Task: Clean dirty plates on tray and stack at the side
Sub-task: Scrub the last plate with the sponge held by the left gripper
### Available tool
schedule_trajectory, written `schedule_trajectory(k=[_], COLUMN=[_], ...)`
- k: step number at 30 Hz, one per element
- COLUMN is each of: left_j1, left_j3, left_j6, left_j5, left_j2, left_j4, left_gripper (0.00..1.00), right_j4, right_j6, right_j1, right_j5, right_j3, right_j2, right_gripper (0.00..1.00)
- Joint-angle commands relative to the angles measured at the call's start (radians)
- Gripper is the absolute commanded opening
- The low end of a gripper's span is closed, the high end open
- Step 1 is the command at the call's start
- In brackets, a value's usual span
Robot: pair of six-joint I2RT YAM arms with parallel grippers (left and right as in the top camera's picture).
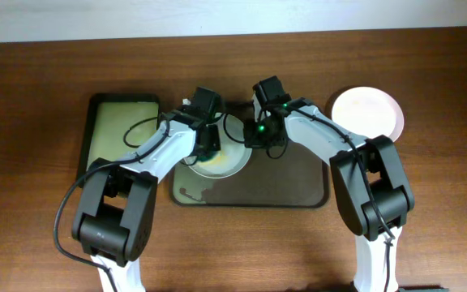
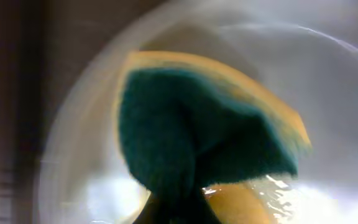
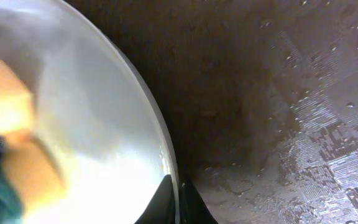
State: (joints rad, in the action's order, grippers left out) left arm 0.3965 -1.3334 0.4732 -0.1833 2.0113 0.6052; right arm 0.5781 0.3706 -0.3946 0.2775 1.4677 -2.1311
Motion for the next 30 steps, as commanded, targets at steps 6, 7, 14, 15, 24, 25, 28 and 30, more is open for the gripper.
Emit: schedule_trajectory(k=[6, 7, 14, 15, 24, 25, 28, 30], left_j1=[-0.032, -0.032, -0.035, -0.035, -0.015, -0.015, -0.026, -0.037], left_j3=[-0.055, -0.076, -0.109, -0.109, -0.108, -0.108, -0.109, -0.117], left_j6=[-0.112, -0.111, -0.108, -0.108, -0.067, -0.067, -0.067, -0.066], left_j5=[-0.535, -0.497, -0.007, 0.099, 0.185, 0.084, -0.114, -0.255], left_j2=[0.055, 0.042, -0.068, -0.063, 0.1, 0.109, 0.107, 0.102], left_j4=[0.034, 0.047, 0.046, 0.046, 0.039, 0.056, 0.093, 0.139], left_gripper=[0.0, 0.0, 0.0, 0.0, 0.0, 0.0, 0.0, 0.0], right_j4=[0.021, 0.021, 0.019, 0.019, 0.029, 0.034, 0.035, 0.034], right_j6=[0.012, 0.012, 0.012, 0.012, 0.012, 0.012, 0.012, 0.012], right_j1=[0.009, 0.009, 0.009, 0.009, 0.009, 0.009, 0.009, 0.009], right_j5=[-0.088, -0.088, -0.088, -0.088, -0.088, -0.088, -0.096, -0.1], right_j3=[-0.014, -0.014, -0.014, -0.014, -0.014, -0.014, -0.014, -0.014], right_j2=[-0.024, -0.024, -0.024, -0.024, -0.024, -0.024, -0.024, -0.024], right_gripper=[0.04, 0.04, 0.04, 0.04, 0.04, 0.04, 0.04, 0.04])
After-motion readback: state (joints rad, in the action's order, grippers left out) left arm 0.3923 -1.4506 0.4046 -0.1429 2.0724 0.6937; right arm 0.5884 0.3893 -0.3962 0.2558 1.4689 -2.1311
